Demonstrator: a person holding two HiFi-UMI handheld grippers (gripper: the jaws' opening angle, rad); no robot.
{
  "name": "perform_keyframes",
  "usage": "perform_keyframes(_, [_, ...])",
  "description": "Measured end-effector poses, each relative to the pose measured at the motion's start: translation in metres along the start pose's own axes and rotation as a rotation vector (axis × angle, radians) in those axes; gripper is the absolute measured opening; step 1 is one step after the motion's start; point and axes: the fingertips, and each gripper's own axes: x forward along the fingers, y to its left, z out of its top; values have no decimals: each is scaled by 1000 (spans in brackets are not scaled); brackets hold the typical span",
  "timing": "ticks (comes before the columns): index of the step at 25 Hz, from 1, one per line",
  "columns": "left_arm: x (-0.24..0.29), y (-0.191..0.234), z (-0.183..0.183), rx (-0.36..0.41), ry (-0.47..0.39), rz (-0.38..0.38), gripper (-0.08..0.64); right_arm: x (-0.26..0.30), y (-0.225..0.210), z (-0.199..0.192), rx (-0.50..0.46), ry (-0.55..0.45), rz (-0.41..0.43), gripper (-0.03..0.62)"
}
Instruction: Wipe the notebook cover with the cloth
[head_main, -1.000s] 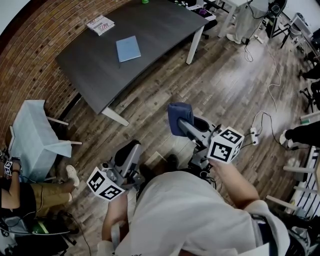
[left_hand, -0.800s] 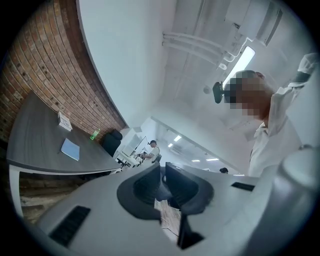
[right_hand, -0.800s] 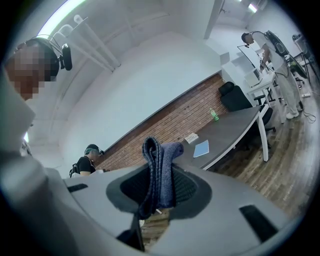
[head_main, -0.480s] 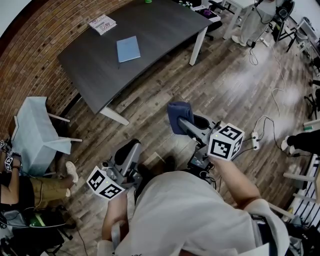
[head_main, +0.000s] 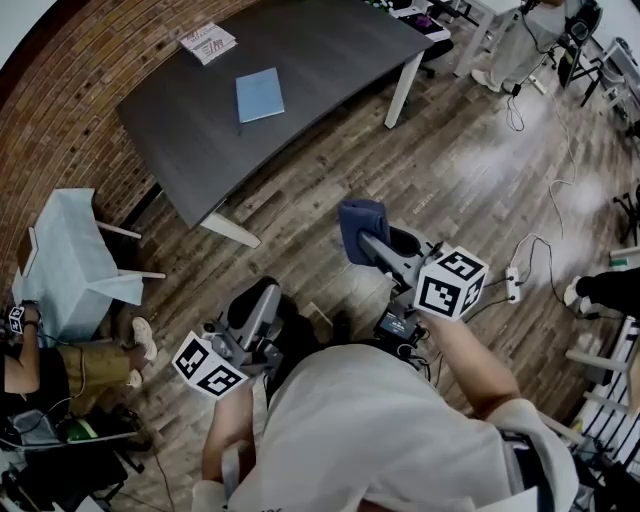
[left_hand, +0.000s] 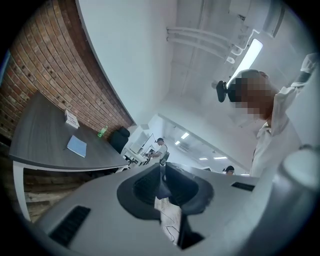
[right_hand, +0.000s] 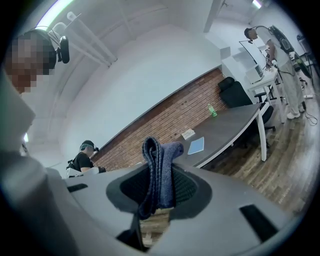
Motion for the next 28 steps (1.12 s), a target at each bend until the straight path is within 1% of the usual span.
perform_keyframes(3, [2, 12, 4, -7, 2, 1, 41, 10, -2, 2, -2, 8, -4, 110])
perform_keyframes(5, [6, 25, 8, -14, 7, -3, 41, 22, -5, 5, -24, 14, -15, 110])
perform_keyframes(7, [12, 45, 18, -23, 13, -10, 41, 41, -10, 11, -36, 15, -31, 110])
perform_keyframes(11, [26, 87, 44, -33, 27, -26, 41, 81, -22, 26, -18, 17, -74, 112])
perform_keyframes(16, [36, 138, 69, 1, 82, -19, 41, 129, -29, 44, 11, 11, -117, 112])
perform_keyframes(20, [40, 173, 92, 37, 96, -29, 41, 166, -32, 55, 27, 1, -140, 112])
perform_keyframes(25, [41, 216, 113, 53, 112, -30, 41, 204, -38, 74, 33, -20, -182, 112])
perform_keyframes(28, [46, 235, 117, 36, 129, -37, 41, 219, -44, 84, 35, -24, -204, 112])
